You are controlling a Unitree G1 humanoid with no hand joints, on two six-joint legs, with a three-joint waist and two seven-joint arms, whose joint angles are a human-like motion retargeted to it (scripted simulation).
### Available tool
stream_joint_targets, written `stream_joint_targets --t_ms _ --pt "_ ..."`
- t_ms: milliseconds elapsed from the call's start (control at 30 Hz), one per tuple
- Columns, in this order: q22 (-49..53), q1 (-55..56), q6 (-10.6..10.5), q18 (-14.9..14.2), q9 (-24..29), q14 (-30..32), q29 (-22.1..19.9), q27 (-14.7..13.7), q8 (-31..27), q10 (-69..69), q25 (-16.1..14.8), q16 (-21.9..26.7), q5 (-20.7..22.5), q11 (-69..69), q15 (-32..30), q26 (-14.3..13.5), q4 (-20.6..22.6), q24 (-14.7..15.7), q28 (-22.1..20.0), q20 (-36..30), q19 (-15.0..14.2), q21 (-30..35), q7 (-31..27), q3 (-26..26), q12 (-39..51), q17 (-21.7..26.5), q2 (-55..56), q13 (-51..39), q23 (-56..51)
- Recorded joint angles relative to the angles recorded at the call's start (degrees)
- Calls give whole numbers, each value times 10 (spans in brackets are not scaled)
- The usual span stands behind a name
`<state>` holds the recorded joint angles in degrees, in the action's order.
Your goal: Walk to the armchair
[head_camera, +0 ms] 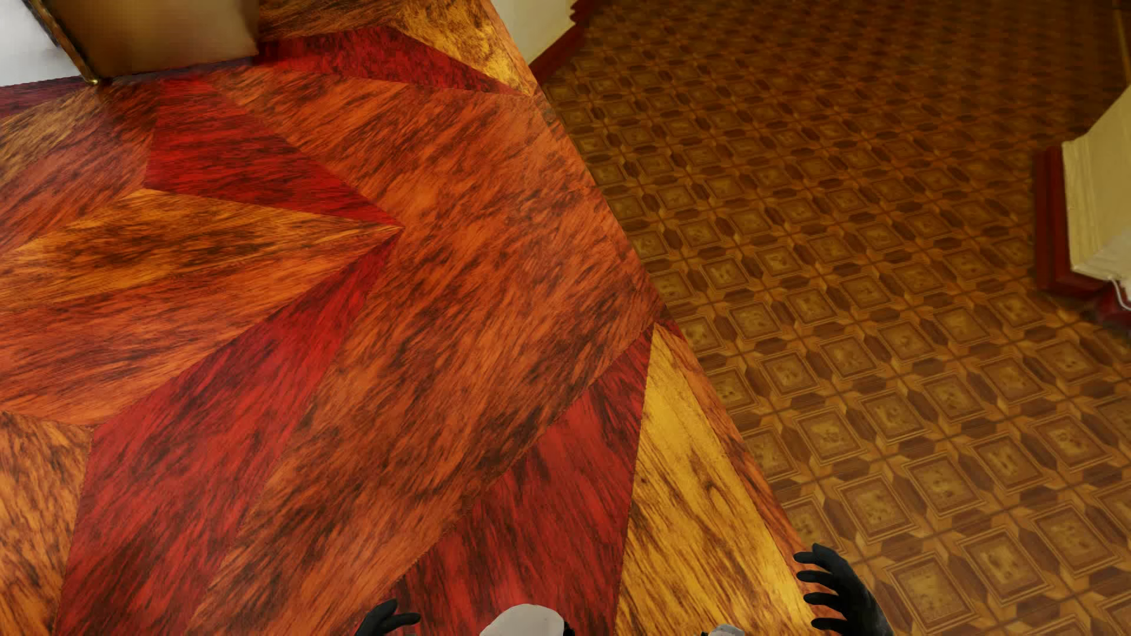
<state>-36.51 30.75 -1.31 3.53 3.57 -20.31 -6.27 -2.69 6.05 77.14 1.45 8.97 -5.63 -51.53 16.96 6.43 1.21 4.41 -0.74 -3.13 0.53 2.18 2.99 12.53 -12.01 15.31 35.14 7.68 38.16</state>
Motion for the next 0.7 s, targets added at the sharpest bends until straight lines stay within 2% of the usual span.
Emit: stream_joint_targets --t_ms 33,67,100,133,167,200,267,300,333,367,400,433,467,500,533,567,600,633,667,700 --pt "11 12 -12 -20 -5 -51 -15 2 16 -48 -15 12 -8 8 23 1 -19 0 13 13 -43 15 14 17 -17 -18 -36 -15 -33" --pt "13 12 -27 -39 -15 -102 -25 2 31 -104 -24 13 -10 16 46 2 -37 -7 16 25 -44 32 16 33 -38 -35 -72 -32 -59" --pt "4 11 -33 -51 -29 -124 -28 -3 45 -176 -26 18 -17 15 76 7 -46 -15 12 20 -36 45 6 41 -47 -50 -98 -46 -67" --pt "-12 -15 -31 1 -30 -92 -26 -6 31 -195 -20 28 -26 -32 89 6 -44 -17 4 8 -63 58 11 31 -59 -70 -106 -63 -61" --pt "-39 -37 -21 3 -29 -111 -20 -8 -7 -195 -8 41 -27 -129 35 3 -30 -19 -8 -16 -84 62 4 2 -60 -85 -74 -56 -64" --pt "-66 -60 -1 3 -34 -124 -8 -12 -59 -211 4 45 -5 -208 -27 -4 -17 -19 -22 -26 -104 57 -2 -38 -59 -91 -23 -37 -42" --pt "-42 -122 37 -2 -41 -136 20 10 -92 -271 26 20 19 -185 24 -8 4 -15 -48 5 -137 3 -30 -99 -19 -59 33 31 -36" --pt "-16 -163 53 -6 -39 -141 28 31 -86 -307 34 2 20 -146 49 -10 9 -24 -55 -3 -151 -11 -48 -108 8 -41 47 70 -40" --pt "-2 -192 70 -9 -29 -141 31 53 -77 -315 39 -8 15 -104 45 -15 15 -39 -53 -16 -155 -20 -58 -111 32 -39 58 82 -48" --pt "14 -182 85 -2 -20 -118 29 50 -72 -257 36 -15 9 -31 32 -17 23 -52 -42 -8 -155 -25 -67 -108 53 -40 52 81 -37" --pt "27 -138 81 25 -3 -45 22 20 -59 -128 23 -18 -6 46 -51 -18 25 -57 -27 -12 -148 -21 -61 -79 64 -20 17 70 3" --pt "17 -75 50 29 9 34 7 2 -33 -39 0 -6 -10 35 -21 -24 4 -51 -1 -12 -94 -21 -36 -50 47 5 -4 45 -2" --pt "6 -33 23 20 18 25 -11 -8 -13 -33 -20 13 -19 33 6 -27 -18 -44 26 2 -27 -14 -6 -26 10 6 -34 12 -20" --pt "5 -6 -9 15 14 -34 -27 -14 5 -72 -32 24 -20 43 28 -20 -45 -42 43 31 -31 9 10 10 -23 -10 -69 -20 -33" --pt "7 7 -35 7 -1 -84 -35 -7 19 -145 -34 30 -25 41 57 -7 -60 -45 37 32 -71 33 10 30 -55 -40 -94 -52 -59" --pt "-5 -4 -54 -29 -13 -80 -33 -6 12 -215 -25 24 -32 -1 79 7 -60 -44 19 25 -80 61 2 36 -80 -60 -102 -78 -69" --pt "-40 -32 -58 -19 -10 -98 -22 -15 -19 -211 -9 26 -41 -113 37 20 -40 -38 -4 -19 -66 69 -4 24 -76 -83 -75 -95 -47" --pt "-56 -61 -48 -21 -9 -117 -5 -25 -61 -219 9 27 -22 -183 -31 31 -27 -25 -22 -42 -50 64 -13 6 -60 -89 -36 -71 -32" --pt "-28 -92 -26 -24 -9 -133 15 -33 -86 -234 29 18 -8 -166 -20 41 -12 -9 -37 -30 -38 35 -20 -18 -45 -87 -7 -29 -22" --pt "14 -112 -2 -24 -9 -150 30 -41 -96 -230 47 -6 -4 -39 45 44 2 4 -52 -9 -28 16 -27 -37 -24 -65 5 16 -16"
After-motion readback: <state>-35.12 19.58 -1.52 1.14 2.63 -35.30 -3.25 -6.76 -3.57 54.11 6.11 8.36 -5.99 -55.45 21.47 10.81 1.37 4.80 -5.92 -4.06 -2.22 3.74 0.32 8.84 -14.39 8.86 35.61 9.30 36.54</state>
